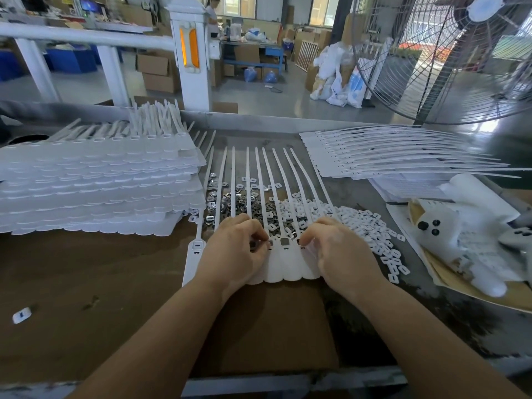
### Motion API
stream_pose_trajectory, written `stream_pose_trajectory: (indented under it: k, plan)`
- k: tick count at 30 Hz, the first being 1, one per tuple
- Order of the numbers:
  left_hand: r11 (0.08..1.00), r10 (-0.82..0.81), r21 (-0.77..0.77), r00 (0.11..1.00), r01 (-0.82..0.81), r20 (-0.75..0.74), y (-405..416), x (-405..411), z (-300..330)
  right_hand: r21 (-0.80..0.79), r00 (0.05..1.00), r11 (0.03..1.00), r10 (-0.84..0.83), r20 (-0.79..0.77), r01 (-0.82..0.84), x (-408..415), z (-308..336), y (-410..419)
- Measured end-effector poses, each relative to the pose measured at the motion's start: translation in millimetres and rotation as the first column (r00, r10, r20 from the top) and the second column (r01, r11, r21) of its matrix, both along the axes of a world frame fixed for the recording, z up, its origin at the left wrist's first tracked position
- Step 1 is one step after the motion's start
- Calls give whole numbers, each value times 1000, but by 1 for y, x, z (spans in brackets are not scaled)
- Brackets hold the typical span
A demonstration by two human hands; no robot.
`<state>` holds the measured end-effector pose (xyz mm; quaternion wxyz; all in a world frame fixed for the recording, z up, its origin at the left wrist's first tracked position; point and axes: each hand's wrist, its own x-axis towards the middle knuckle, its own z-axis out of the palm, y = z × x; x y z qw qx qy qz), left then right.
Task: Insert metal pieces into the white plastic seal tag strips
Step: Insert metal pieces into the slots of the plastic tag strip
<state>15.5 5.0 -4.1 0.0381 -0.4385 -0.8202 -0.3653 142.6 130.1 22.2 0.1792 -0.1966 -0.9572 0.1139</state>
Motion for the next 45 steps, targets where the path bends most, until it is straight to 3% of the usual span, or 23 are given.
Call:
stream_pose_trajectory:
  k: [7, 27, 41, 45]
  plan:
    - [1000, -6, -1, 1000, 6, 8, 0, -1, 0, -130, 997, 991, -53, -61, 45, -2, 4, 5]
    - [1000, -15, 2, 1000, 15, 1, 0, -1, 0, -168, 995, 982, -80, 62, 90, -16, 10, 9]
    - [1000, -12, -11, 1000, 12, -17, 1, -1, 0, -203, 996, 977, -49, 73, 63, -14, 9, 13]
    - [1000, -12, -8, 1000, 12, -17, 1, -1, -1, -274, 996, 958, -87, 6, 85, -15, 8, 17]
